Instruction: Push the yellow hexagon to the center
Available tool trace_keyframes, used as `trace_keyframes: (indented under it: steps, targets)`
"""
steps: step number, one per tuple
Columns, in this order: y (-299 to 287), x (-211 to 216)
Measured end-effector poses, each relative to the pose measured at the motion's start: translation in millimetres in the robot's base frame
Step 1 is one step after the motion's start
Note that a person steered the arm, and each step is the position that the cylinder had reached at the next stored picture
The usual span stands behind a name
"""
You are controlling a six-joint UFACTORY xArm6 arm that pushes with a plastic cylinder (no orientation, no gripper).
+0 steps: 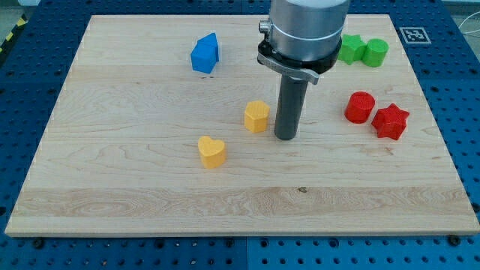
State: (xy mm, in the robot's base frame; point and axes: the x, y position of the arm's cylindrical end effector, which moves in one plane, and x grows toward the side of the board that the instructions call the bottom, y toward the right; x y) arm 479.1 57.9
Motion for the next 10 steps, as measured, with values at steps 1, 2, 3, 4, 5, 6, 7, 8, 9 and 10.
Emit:
trace_keyframes:
  steps: [1,2,3,4,5,6,7,8,9,10]
  targets:
    - [-28,7]
    - [-51,6]
    - [-53,-14]
    - [-46,-4]
    - [-19,9]
    - [-2,1]
    - [-3,-19]
    - [-18,-30]
    - [-40,-34]
    - [-67,-35]
